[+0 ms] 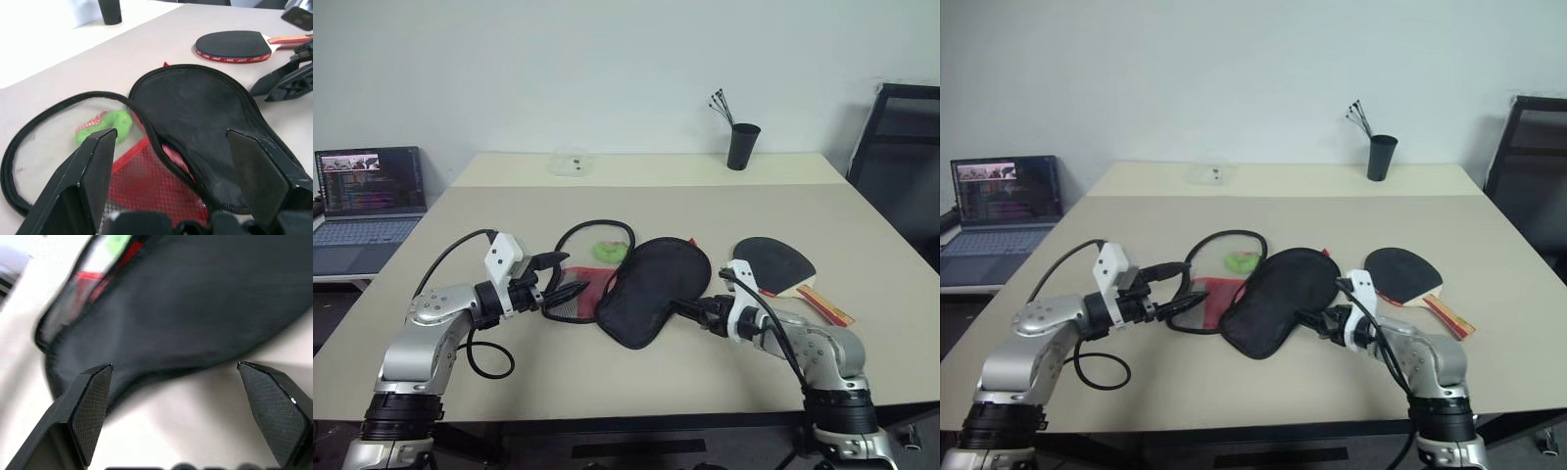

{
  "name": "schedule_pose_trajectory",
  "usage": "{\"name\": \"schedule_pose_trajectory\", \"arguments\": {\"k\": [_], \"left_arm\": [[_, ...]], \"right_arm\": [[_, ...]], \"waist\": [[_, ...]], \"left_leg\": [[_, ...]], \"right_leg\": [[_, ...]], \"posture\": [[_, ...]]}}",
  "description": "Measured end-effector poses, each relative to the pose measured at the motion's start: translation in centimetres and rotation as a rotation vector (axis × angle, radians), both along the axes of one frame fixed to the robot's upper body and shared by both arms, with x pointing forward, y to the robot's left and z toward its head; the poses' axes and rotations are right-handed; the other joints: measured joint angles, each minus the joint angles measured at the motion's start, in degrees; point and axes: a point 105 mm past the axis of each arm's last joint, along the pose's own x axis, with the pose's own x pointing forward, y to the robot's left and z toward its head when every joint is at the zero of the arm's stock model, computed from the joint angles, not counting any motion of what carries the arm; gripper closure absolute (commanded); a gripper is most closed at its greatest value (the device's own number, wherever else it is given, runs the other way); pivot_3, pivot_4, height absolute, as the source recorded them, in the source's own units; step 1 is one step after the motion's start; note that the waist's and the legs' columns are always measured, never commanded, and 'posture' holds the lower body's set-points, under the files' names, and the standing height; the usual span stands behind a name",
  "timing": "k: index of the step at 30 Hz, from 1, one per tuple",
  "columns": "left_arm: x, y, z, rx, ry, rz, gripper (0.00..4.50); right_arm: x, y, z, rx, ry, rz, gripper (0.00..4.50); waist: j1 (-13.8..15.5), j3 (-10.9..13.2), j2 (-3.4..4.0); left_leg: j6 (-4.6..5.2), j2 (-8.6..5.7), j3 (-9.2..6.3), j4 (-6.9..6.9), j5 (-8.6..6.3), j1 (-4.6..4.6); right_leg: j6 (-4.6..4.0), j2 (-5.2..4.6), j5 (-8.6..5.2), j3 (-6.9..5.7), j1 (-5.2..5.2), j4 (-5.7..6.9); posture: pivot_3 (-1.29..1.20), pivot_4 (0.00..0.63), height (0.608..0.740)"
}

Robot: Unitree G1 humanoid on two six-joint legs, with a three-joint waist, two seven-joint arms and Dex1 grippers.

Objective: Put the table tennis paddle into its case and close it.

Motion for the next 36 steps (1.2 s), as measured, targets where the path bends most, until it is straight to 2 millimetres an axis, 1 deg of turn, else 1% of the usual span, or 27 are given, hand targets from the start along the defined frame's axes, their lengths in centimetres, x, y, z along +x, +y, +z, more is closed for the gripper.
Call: {"name": "schedule_pose_trajectory", "arguments": {"k": [4, 5, 7, 11, 13, 17, 20, 23, 24, 25, 26, 29, 31, 34, 36], "left_arm": [[0.1, 0.1, -0.1, 0.007, 0.004, -0.001, 0.6], [0.1, 0.1, -0.1, 0.009, 0.003, -0.003, 0.6], [0.1, 0.1, -0.1, 0.014, 0.001, -0.002, 0.6], [0.2, 0.1, -0.1, 0.018, 0.0, 0.001, 0.6], [0.1, 0.1, -0.1, 0.019, 0.0, 0.003, 0.6], [0.1, 0.3, -0.4, 0.018, 0.005, 0.012, 0.6], [0.2, 0.3, -0.3, 0.018, -0.003, 0.017, 0.6], [0.3, 0.3, -0.3, 0.02, -0.013, 0.02, 0.6], [0.3, 0.3, -0.3, 0.021, -0.013, 0.021, 0.6], [0.3, 0.3, -0.4, 0.022, -0.012, 0.022, 0.6], [0.4, 0.3, -0.4, 0.021, -0.012, 0.021, 0.6], [0.5, -0.1, -0.5, 0.022, -0.014, 0.01, 0.6], [0.5, -0.3, -0.5, 0.019, -0.017, 0.006, 0.6], [0.5, -0.3, -0.5, 0.019, -0.02, 0.005, 0.6], [0.5, -0.3, -0.5, 0.019, -0.019, 0.006, 0.6]], "right_arm": [[0.5, 2.1, 0.5, 0.042, 0.008, 0.03, 0.01], [0.5, 2.4, 0.6, 0.044, 0.009, 0.036, 0.01], [0.4, 2.8, 0.3, 0.032, 0.012, 0.048, 0.01], [-0.3, 4.4, -0.1, 0.0, 0.014, 0.1, 0.01], [-0.6, 4.5, -0.6, -0.033, 0.013, 0.112, 0.01], [-0.8, 4.0, -0.6, -0.043, 0.009, 0.1, 0.01], [-0.8, 4.3, -0.5, -0.003, 0.022, 0.077, 0.01], [-0.8, 5.1, -0.5, 0.02, 0.03, 0.073, 0.01], [-0.8, 5.4, -0.4, 0.029, 0.031, 0.074, 0.4], [-0.6, 5.7, -0.3, 0.036, 0.03, 0.072, 0.59], [-0.5, 6.2, -0.1, 0.042, 0.031, 0.074, 0.91], [-0.1, 7.6, 0.5, 0.057, 0.013, 0.091, 2.02], [0.0, 8.2, 0.5, 0.037, -0.004, 0.101, 2.76], [0.1, 8.2, 0.0, 0.021, 0.005, 0.098, 3.76], [0.3, 7.6, -0.2, 0.006, 0.005, 0.093, 4.47]], "waist": [[-0.04, 0.0, 0.0], [-0.04, 0.0, 0.0], [-0.04, 0.0, 0.0], [-0.05, 0.0, 0.0], [-0.04, 0.0, 0.0], [-0.02, 0.0, 0.0], [-0.03, 0.0, -0.01], [-0.04, 0.0, 0.0], [-0.04, 0.0, -0.01], [-0.04, 0.0, 0.0], [-0.04, 0.0, 0.0], [-0.06, 0.0, -0.01], [-0.07, 0.0, -0.01], [-0.08, 0.0, -0.01], [-0.06, 0.0, -0.01]], "left_leg": [[0.0, 0.0, 0.02, 0.01, 0.0, 0.01], [0.0, 0.0, 0.03, 0.01, 0.0, 0.0], [0.0, -0.01, 0.03, 0.01, 0.0, 0.01], [0.0, 0.0, 0.07, 0.03, 0.0, 0.01], [0.01, 0.0, 0.07, 0.04, 0.01, 0.01], [0.0, 0.0, 0.07, 0.07, 0.01, 0.0], [0.01, 0.02, 0.06, 0.07, 0.01, 0.01], [0.01, 0.02, 0.06, 0.07, 0.01, 0.01], [0.01, 0.02, 0.06, 0.07, 0.01, 0.01], [0.01, 0.02, 0.07, 0.07, 0.01, 0.02], [0.01, 0.02, 0.07, 0.07, 0.01, 0.02], [0.01, 0.02, 0.08, 0.07, 0.01, 0.01], [0.01, 0.02, 0.08, 0.06, 0.01, 0.0], [0.01, 0.01, 0.09, 0.05, 0.01, -0.02], [0.01, 0.0, 0.09, 0.06, 0.01, -0.02]], "right_leg": [[-0.01, 0.0, -0.01, 0.03, -0.06, 0.13], [-0.01, 0.0, -0.02, 0.04, -0.07, 0.14], [-0.01, 0.0, -0.02, 0.06, -0.07, 0.16], [-0.03, 0.0, -0.02, 0.11, -0.16, 0.29], [-0.03, -0.01, -0.03, 0.11, -0.17, 0.31], [-0.03, -0.02, -0.03, 0.11, -0.17, 0.33], [-0.03, -0.02, -0.03, 0.1, -0.17, 0.35], [-0.04, -0.01, -0.03, 0.11, -0.2, 0.39], [-0.04, -0.01, -0.03, 0.11, -0.2, 0.39], [-0.04, -0.01, -0.03, 0.11, -0.21, 0.39], [-0.04, -0.01, -0.03, 0.12, -0.22, 0.41], [-0.04, -0.01, -0.03, 0.12, -0.22, 0.41], [-0.04, -0.01, -0.04, 0.12, -0.22, 0.38], [-0.04, -0.02, -0.04, 0.13, -0.23, 0.37], [-0.04, -0.02, -0.04, 0.13, -0.23, 0.37]], "posture": [[0.0, 0.15, 0.74], [0.0, 0.15, 0.74], [0.0, 0.15, 0.74], [0.0, 0.15, 0.74], [0.0, 0.15, 0.74], [0.0, 0.15, 0.74], [0.0, 0.15, 0.74], [0.0, 0.15, 0.74], [0.0, 0.15, 0.74], [0.0, 0.15, 0.74], [0.0, 0.15, 0.74], [0.0, 0.15, 0.74], [0.0, 0.15, 0.74], [0.0, 0.15, 0.74], [0.0, 0.15, 0.74]]}}
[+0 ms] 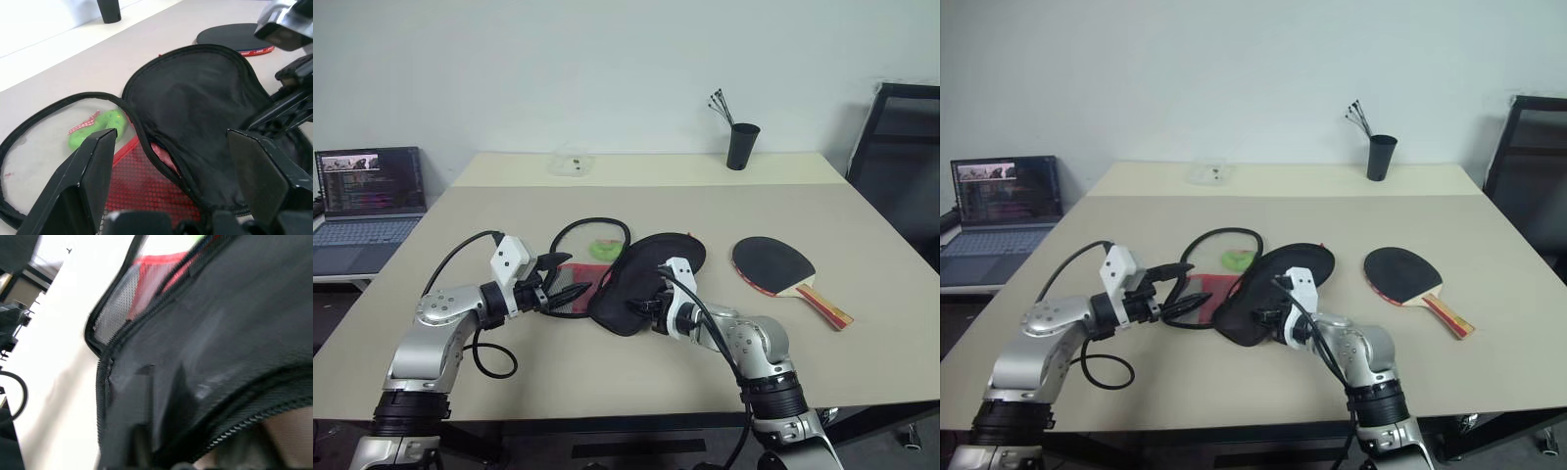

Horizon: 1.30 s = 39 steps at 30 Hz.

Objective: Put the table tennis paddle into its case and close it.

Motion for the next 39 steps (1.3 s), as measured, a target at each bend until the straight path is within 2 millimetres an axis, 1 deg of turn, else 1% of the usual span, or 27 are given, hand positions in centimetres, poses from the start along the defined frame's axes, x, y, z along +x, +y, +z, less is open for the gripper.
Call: {"name": "schedule_pose_trajectory", "arguments": {"k": [3, 5, 10, 12, 13, 15, 17, 20, 25, 28, 32, 39], "left_arm": [[-0.1, 0.0, -0.3, 0.001, 0.007, 0.001, 0.6], [-0.2, 0.0, -0.4, 0.001, 0.01, 0.001, 0.6], [-0.2, -0.1, -0.4, -0.001, 0.007, -0.003, 0.6], [-0.2, -0.2, -0.4, -0.001, 0.008, -0.004, 0.6], [-0.2, -0.2, -0.4, -0.001, 0.009, -0.005, 0.6], [-0.2, -0.3, -0.5, -0.004, 0.01, -0.008, 0.6], [-0.2, -0.5, -0.5, -0.006, 0.011, -0.012, 0.6], [-0.2, -0.8, -0.6, -0.007, 0.012, -0.02, 0.6], [-0.2, -0.9, -0.7, -0.005, 0.014, -0.023, 0.6], [-0.2, -0.9, -0.7, -0.005, 0.013, -0.021, 0.6], [-0.1, -0.9, -0.6, -0.004, 0.009, -0.015, 0.6], [-0.2, -1.1, -0.6, -0.001, 0.004, -0.016, 0.6]], "right_arm": [[0.0, -1.4, -0.5, -0.033, 0.013, 0.0, 4.47], [0.0, -3.0, -0.8, -0.07, 0.02, -0.004, 4.47], [-0.1, -6.1, -1.2, -0.143, 0.033, 0.014, 4.47], [0.0, -7.5, -1.2, -0.174, 0.032, 0.021, 4.47], [0.3, -8.3, -1.0, -0.192, 0.028, 0.021, 4.47], [0.9, -9.3, -0.5, -0.219, 0.021, 0.024, 4.47], [1.5, -9.5, 0.2, -0.226, 0.001, 0.04, 4.47], [2.3, -9.4, 0.4, -0.249, -0.011, 0.071, 4.47], [3.9, -8.6, 0.9, -0.293, -0.048, 0.127, 4.47], [4.8, -8.4, 0.8, -0.311, -0.059, 0.143, 4.47], [5.6, -8.8, 0.4, -0.335, -0.056, 0.155, 4.47], [6.3, -9.7, 0.2, -0.371, -0.057, 0.175, 4.47]], "waist": [[0.02, 0.0, 0.0], [0.03, 0.0, 0.0], [0.03, 0.0, 0.0], [0.05, 0.0, 0.0], [0.04, 0.01, 0.0], [0.03, 0.01, -0.01], [-0.03, 0.01, -0.01], [-0.1, 0.01, -0.01], [-0.12, 0.01, -0.02], [-0.08, 0.01, -0.02], [-0.06, 0.02, -0.02], [-0.04, 0.02, -0.01]], "left_leg": [[0.0, 0.0, 0.0, 0.0, 0.0, 0.0], [0.0, 0.0, 0.0, 0.0, 0.0, 0.0], [0.0, 0.0, 0.0, 0.0, 0.0, 0.01], [0.0, -0.02, 0.01, 0.0, 0.0, 0.0], [0.0, -0.03, 0.03, 0.01, 0.0, 0.01], [0.0, -0.03, 0.05, 0.01, 0.0, 0.02], [0.0, -0.01, 0.04, 0.0, 0.0, 0.02], [0.0, 0.01, 0.05, -0.03, 0.0, 0.01], [0.0, 0.0, 0.12, -0.03, 0.0, -0.02], [0.0, -0.02, 0.14, -0.02, 0.0, -0.03], [0.0, -0.02, 0.17, -0.02, 0.0, -0.02], [0.0, -0.02, 0.18, -0.02, 0.0, -0.02]], "right_leg": [[0.0, -0.01, 0.0, 0.0, 0.0, 0.01], [0.0, -0.01, 0.0, 0.0, 0.0, 0.01], [-0.01, -0.01, -0.01, -0.01, 0.0, 0.01], [-0.01, -0.01, -0.01, -0.01, 0.0, -0.01], [-0.01, -0.01, -0.01, -0.01, 0.0, -0.01], [-0.01, -0.01, -0.01, 0.0, 0.0, 0.0], [-0.01, 0.02, -0.01, 0.0, -0.02, 0.0], [-0.02, 0.05, -0.02, 0.02, -0.05, 0.0], [-0.02, 0.18, -0.02, 0.07, -0.09, 0.01], [-0.02, 0.18, -0.02, 0.09, -0.1, 0.0], [-0.02, 0.18, -0.02, 0.12, -0.1, 0.0], [-0.02, 0.18, -0.02, 0.13, -0.11, 0.03]], "posture": [[0.0, 0.15, 0.74], [0.0, 0.15, 0.74], [0.0, 0.15, 0.74], [0.0, 0.15, 0.74], [0.0, 0.15, 0.74], [0.0, 0.15, 0.74], [0.0, 0.15, 0.74], [0.0, 0.15, 0.74], [0.0, 0.15, 0.74], [0.0, 0.15, 0.74], [0.0, 0.15, 0.74], [0.0, 0.15, 0.74]]}}
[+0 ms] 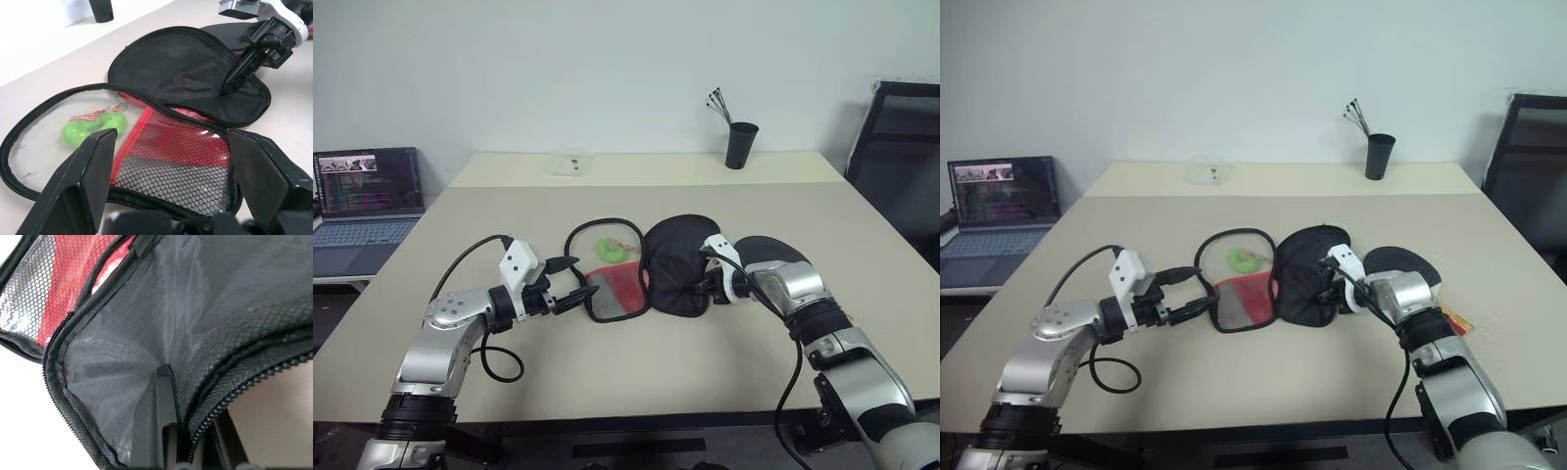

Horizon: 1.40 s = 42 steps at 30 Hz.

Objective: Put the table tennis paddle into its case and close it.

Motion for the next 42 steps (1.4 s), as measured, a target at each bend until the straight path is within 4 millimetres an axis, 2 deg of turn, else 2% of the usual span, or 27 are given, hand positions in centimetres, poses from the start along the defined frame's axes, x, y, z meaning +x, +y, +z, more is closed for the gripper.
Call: {"name": "schedule_pose_trajectory", "arguments": {"k": [4, 7, 11, 18, 19, 22, 25, 29, 34, 37, 39, 42], "left_arm": [[0.0, -0.2, -0.1, 0.006, 0.004, -0.005, 0.6], [0.1, -0.3, 0.1, 0.015, -0.005, -0.007, 0.6], [0.3, -0.6, 0.2, 0.011, -0.013, -0.016, 0.6], [0.5, -1.9, 0.2, -0.003, -0.016, -0.047, 0.6], [0.5, -2.1, 0.1, -0.003, -0.018, -0.053, 0.6], [0.7, -2.3, 0.3, -0.004, -0.028, -0.058, 0.6], [0.8, -2.6, 0.4, -0.007, -0.032, -0.069, 0.6], [0.9, -2.8, 0.4, -0.01, -0.027, -0.085, 0.6], [1.3, -3.2, 0.9, -0.011, -0.043, -0.11, 0.6], [1.5, -3.6, 0.7, -0.005, -0.037, -0.123, 0.6], [1.5, -3.9, 0.8, -0.001, -0.044, -0.138, 0.6], [1.7, -3.8, 0.8, 0.0, -0.044, -0.14, 0.6]], "right_arm": [[0.2, -0.8, 0.3, -0.018, -0.005, -0.009, 4.47], [0.3, -1.0, 0.3, -0.025, -0.007, -0.015, 3.89], [0.5, -1.4, 0.7, -0.027, -0.03, -0.035, 2.52], [0.5, -3.9, 1.6, -0.087, -0.126, -0.083, 0.16], [0.5, -4.3, 2.0, -0.096, -0.147, -0.089, 0.04], [0.2, -5.8, 3.6, -0.092, -0.211, -0.112, 0.04], [-0.9, -7.0, 5.5, -0.022, -0.244, -0.119, 0.04], [-2.1, -9.1, 6.5, 0.015, -0.265, -0.149, 0.04], [-3.0, -14.8, 4.6, -0.06, -0.227, -0.307, 0.04], [-3.3, -17.5, 3.0, -0.111, -0.194, -0.375, 0.04], [-3.6, -18.8, 2.1, -0.138, -0.172, -0.403, 0.04], [-3.8, -19.7, 1.4, -0.159, -0.164, -0.409, 0.04]], "waist": [[0.04, 0.0, 0.0], [0.04, 0.0, 0.0], [0.05, 0.0, 0.0], [0.09, 0.0, 0.0], [0.09, 0.0, 0.0], [0.11, 0.01, 0.0], [0.12, 0.01, 0.0], [0.12, 0.01, -0.01], [0.18, 0.02, -0.03], [0.06, 0.03, -0.05], [-0.02, 0.04, -0.06], [-0.24, 0.04, -0.06]], "left_leg": [[0.0, 0.0, 0.0, 0.0, 0.0, 0.0], [0.0, 0.0, 0.01, 0.0, 0.0, 0.0], [0.0, 0.0, 0.02, 0.01, 0.0, 0.0], [0.0, -0.01, 0.08, 0.01, 0.0, 0.0], [0.0, -0.01, 0.09, 0.01, 0.0, 0.0], [0.0, -0.01, 0.12, 0.0, 0.0, 0.0], [0.0, -0.01, 0.13, -0.01, 0.0, 0.0], [0.0, -0.02, 0.22, 0.0, 0.0, 0.02], [0.0, -0.05, 0.31, 0.02, 0.0, 0.04], [0.03, -0.06, 0.47, 0.01, -0.02, 0.13], [0.04, -0.05, 0.56, 0.01, -0.03, 0.15], [0.05, -0.03, 0.65, 0.01, -0.03, 0.18]], "right_leg": [[0.0, 0.0, 0.0, 0.01, 0.0, 0.01], [0.0, 0.0, 0.0, 0.01, 0.0, 0.02], [0.0, 0.0, 0.0, 0.02, 0.0, 0.04], [0.0, -0.01, 0.0, 0.07, -0.03, 0.04], [0.0, 0.0, 0.0, 0.07, -0.03, 0.04], [0.0, 0.0, 0.0, 0.09, -0.07, 0.05], [0.0, 0.0, 0.0, 0.1, -0.07, 0.05], [0.01, 0.0, 0.0, 0.17, -0.07, 0.05], [0.01, -0.01, 0.0, 0.26, -0.07, 0.04], [0.03, 0.01, 0.01, 0.45, -0.08, 0.06], [0.04, 0.03, 0.01, 0.54, -0.11, 0.06], [0.04, 0.08, 0.02, 0.66, -0.15, 0.12]], "posture": [[0.0, 0.15, 0.74], [0.0, 0.15, 0.74], [0.0, 0.15, 0.74], [0.0, 0.15, 0.74], [0.0, 0.15, 0.74], [0.0, 0.15, 0.74], [0.0, 0.15, 0.74], [0.0, 0.15, 0.74], [0.0, 0.15, 0.74], [0.0, 0.15, 0.74], [0.0, 0.15, 0.74], [0.0, 0.15, 0.74]]}}
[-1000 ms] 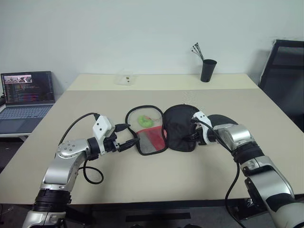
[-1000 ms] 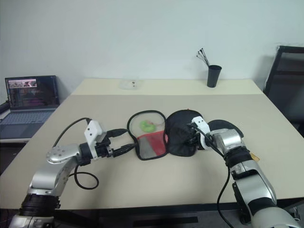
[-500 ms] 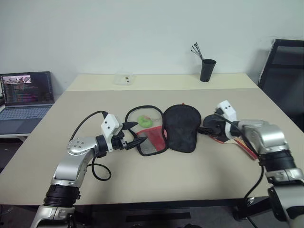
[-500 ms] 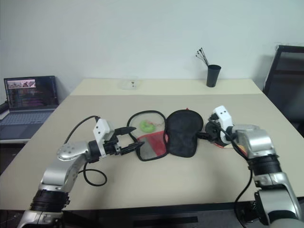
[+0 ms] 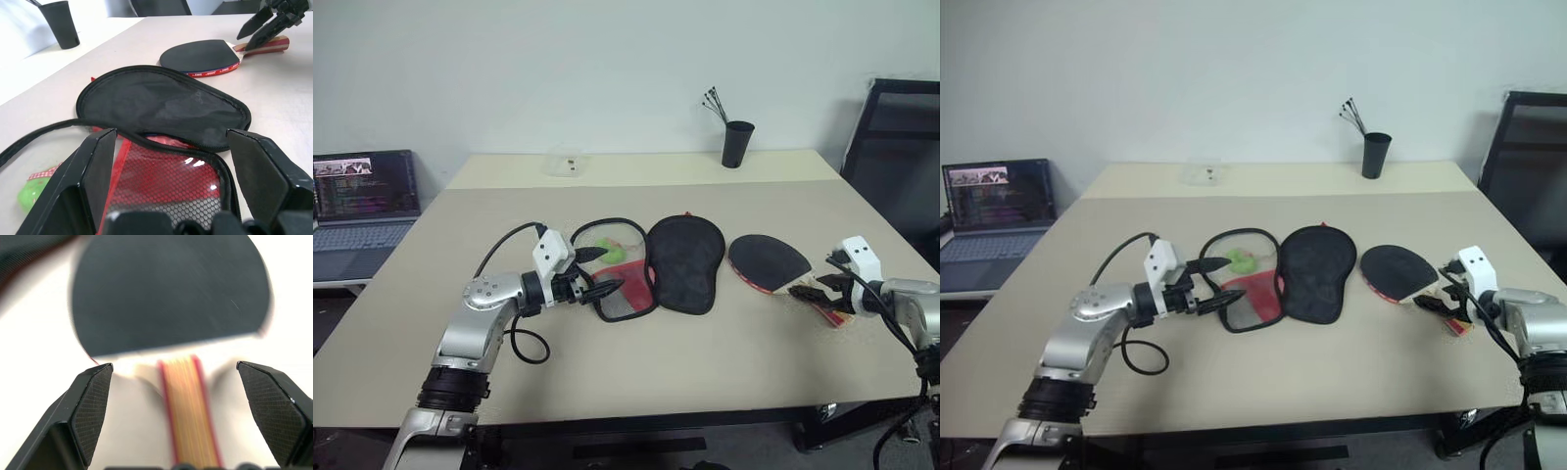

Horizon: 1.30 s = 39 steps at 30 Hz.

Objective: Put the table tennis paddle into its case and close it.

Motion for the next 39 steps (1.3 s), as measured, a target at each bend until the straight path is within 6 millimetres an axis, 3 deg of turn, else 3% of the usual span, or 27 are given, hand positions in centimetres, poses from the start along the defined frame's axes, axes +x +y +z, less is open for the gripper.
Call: {"name": "schedule_pose_trajectory", "arguments": {"k": [4, 12, 15, 24, 28, 31, 34, 36, 39], "left_arm": [[0.1, 0.1, -0.1, 0.002, 0.006, 0.0, 0.6], [0.0, 0.1, -0.2, 0.009, 0.009, -0.01, 0.6], [0.0, 0.2, -0.2, 0.011, 0.009, -0.008, 0.6], [-0.2, 0.4, -0.7, 0.013, 0.019, 0.006, 0.6], [-0.5, 0.5, -1.0, 0.018, 0.021, 0.015, 0.6], [-0.7, 0.6, -1.0, 0.019, 0.02, 0.016, 0.6], [-0.7, 0.6, -1.2, 0.019, 0.023, 0.02, 0.6], [-0.7, 0.6, -1.1, 0.016, 0.02, 0.025, 0.6], [-0.7, 0.5, -1.1, 0.015, 0.017, 0.027, 0.6]], "right_arm": [[0.1, -0.6, -1.4, -0.038, 0.032, -0.003, 0.04], [0.7, -0.3, -1.8, -0.081, 0.026, 0.032, 0.04], [1.0, -0.1, -1.9, -0.077, 0.026, 0.026, 0.63], [1.7, 0.0, -1.8, -0.042, 0.004, -0.065, 3.41], [1.6, -0.7, -1.0, -0.007, -0.003, -0.143, 3.44], [1.6, -0.7, 1.3, 0.03, -0.063, -0.194, 3.44], [1.6, 1.3, 4.9, 0.088, -0.164, -0.186, 3.44], [1.6, 4.8, 6.3, 0.151, -0.213, -0.133, 3.44], [1.2, 11.3, 5.6, 0.253, -0.189, -0.049, 3.44]], "waist": [[-0.02, 0.01, -0.01], [-0.19, -0.01, -0.08], [-0.51, -0.04, -0.13], [-1.16, -0.11, -0.25], [-1.04, -0.08, -0.22], [-0.96, -0.06, -0.19], [-1.24, -0.06, -0.18], [-1.6, -0.06, -0.18], [-1.61, -0.06, -0.18]], "left_leg": [[0.0, 0.01, 0.0, 0.01, 0.0, 0.01], [0.0, 0.01, 0.13, 0.11, 0.0, 0.11], [0.0, 0.02, 0.14, 0.13, 0.01, 0.16], [0.0, 0.0, 0.18, 0.12, 0.01, 0.16], [0.0, -0.03, 0.2, 0.11, 0.0, 0.02], [0.0, -0.03, 0.3, 0.06, 0.0, -0.14], [0.0, 0.06, 0.31, 0.05, 0.0, -0.11], [0.0, 0.22, 0.29, 0.03, 0.0, -0.01], [-0.02, 0.71, 0.32, 0.03, 0.0, 0.02]], "right_leg": [[0.01, 0.02, 0.0, 0.01, 0.0, 0.02], [0.17, 0.02, 0.1, 0.19, 0.03, 0.08], [0.2, 0.02, 0.12, 0.22, 0.06, 0.09], [0.22, -0.01, 0.14, 0.28, 0.07, 0.1], [0.22, -0.06, 0.14, 0.3, -0.06, 0.1], [0.22, -0.06, 0.14, 0.45, -0.3, 0.13], [0.22, -0.06, 0.14, 0.52, -0.32, 0.13], [0.22, -0.02, 0.14, 0.57, -0.31, 0.15], [0.21, 0.31, 0.15, 0.5, -0.34, 0.21]], "posture": [[0.0, 0.15, 0.74], [0.0, 0.15, 0.74], [0.0, 0.15, 0.74], [0.0, 0.15, 0.74], [0.0, 0.15, 0.74], [0.0, 0.15, 0.74], [0.0, 0.15, 0.74], [0.0, 0.15, 0.74], [0.0, 0.15, 0.74]]}}
